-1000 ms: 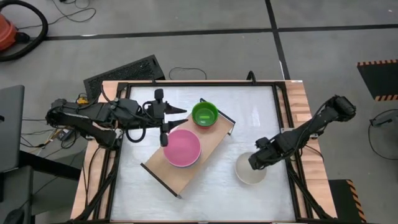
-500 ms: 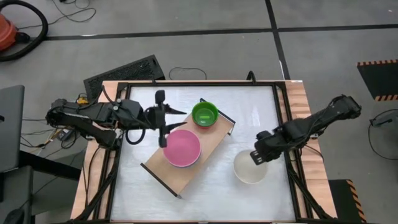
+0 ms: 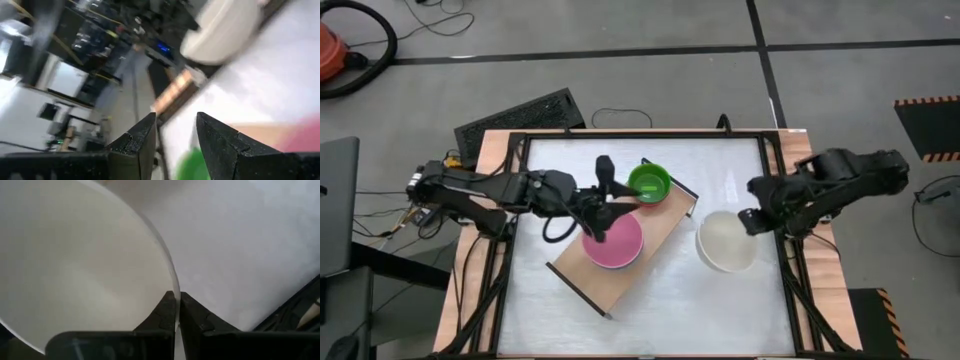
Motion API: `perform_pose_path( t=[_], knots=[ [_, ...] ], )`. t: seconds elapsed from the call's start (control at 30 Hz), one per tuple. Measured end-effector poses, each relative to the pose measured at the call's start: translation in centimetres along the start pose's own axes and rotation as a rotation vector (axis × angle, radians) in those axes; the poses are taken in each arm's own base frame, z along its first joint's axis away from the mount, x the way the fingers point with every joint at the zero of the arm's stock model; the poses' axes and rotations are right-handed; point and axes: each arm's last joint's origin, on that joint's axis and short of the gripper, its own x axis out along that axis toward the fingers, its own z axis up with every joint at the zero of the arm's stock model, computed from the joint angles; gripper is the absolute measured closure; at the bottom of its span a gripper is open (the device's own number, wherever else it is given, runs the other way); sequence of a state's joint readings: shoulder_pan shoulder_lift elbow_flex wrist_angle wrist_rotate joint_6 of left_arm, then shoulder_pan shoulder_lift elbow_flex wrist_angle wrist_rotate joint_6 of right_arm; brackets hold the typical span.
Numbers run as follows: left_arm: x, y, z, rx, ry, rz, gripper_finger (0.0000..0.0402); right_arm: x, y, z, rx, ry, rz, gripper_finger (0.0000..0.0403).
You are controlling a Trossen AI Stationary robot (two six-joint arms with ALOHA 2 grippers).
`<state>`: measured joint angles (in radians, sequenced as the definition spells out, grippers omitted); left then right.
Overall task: Place and stack bowls onto a shelf
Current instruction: Stack the white bowl onto the pink bowl on the shelf
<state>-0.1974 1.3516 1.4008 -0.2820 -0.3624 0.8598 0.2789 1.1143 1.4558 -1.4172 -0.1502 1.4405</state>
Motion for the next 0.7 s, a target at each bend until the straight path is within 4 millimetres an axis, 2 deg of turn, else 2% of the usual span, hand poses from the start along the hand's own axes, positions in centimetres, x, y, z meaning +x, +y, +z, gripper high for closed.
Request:
perform_pose_path(
  t=[0.07,0.2,0.37,0.43,0.7],
  knots=[
    [0.5,0.7,0.7,0.001,0.001,0.039,0.0273,-1.2,0.2,0.2,-0.013,-0.019,0.017,0.0373],
    [1.3,1.7,2.3,0.033,-0.016,0.062,0.0273,-2.2,1.1,0.8,-0.042,-0.042,0.036,0.0373],
    [1.2,3.0,4.1,0.049,-0.107,0.075,0.0273,-2.3,1.8,1.2,-0.072,-0.038,0.023,0.0373],
    [1.3,3.2,4.4,0.093,-0.119,0.085,0.0273,-2.3,2.1,1.4,-0.084,-0.041,0.029,0.0373],
    [1.4,3.4,4.7,0.095,-0.133,0.122,0.0273,-2.0,2.3,1.7,-0.127,-0.041,0.013,0.0373]
  ],
)
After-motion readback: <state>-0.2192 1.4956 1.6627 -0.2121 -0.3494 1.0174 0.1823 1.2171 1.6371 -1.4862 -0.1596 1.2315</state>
